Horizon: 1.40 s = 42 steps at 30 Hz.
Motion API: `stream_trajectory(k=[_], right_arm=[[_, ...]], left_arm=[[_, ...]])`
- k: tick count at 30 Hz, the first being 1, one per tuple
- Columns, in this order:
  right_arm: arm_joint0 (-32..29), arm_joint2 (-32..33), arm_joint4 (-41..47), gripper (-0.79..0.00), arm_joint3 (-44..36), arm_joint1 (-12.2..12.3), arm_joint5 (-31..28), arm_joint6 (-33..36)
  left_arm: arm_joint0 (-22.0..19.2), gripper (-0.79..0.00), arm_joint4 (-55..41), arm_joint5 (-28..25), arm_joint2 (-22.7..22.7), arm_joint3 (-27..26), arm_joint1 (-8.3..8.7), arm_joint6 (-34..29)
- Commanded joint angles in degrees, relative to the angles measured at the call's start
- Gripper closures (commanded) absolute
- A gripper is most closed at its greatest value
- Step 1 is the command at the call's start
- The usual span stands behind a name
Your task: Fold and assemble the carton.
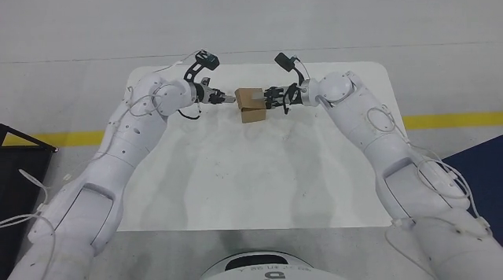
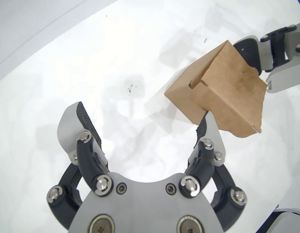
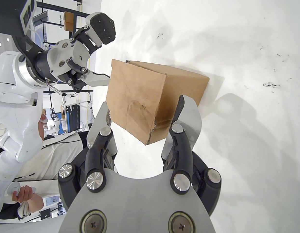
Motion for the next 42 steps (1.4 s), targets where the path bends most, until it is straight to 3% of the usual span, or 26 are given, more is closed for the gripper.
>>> stream_trajectory(k=[1, 10, 24, 31, 42], right_arm=[[-0.05, 0.07, -0.09, -0.511, -0.01, -0.05, 0.04, -0.11], [-0.48, 0.45, -0.17, -0.511, 0.25, -0.29, 0.12, -0.27], [-1.41, 1.68, -1.78, -0.419, -1.00, 0.10, -0.97, -1.92], [-1.53, 2.31, -1.78, -0.431, -0.99, 0.18, -0.82, -1.63], [-1.05, 2.43, -2.23, -0.434, -1.12, -0.18, -0.63, -1.08]], left_arm=[[0.50, -0.785, -0.01, 0.08, -0.28, -0.48, 0.14, -0.21], [-0.71, -0.785, -0.43, -0.53, 1.42, 0.47, -0.91, -0.51], [-4.51, -0.785, -1.21, -1.48, 4.45, 5.42, -3.25, -1.08], [-3.31, -0.785, -0.84, 0.13, 2.12, 5.58, -2.27, -1.09], [-0.47, -0.785, 1.01, 2.01, -2.10, -1.83, -0.03, -4.76]])
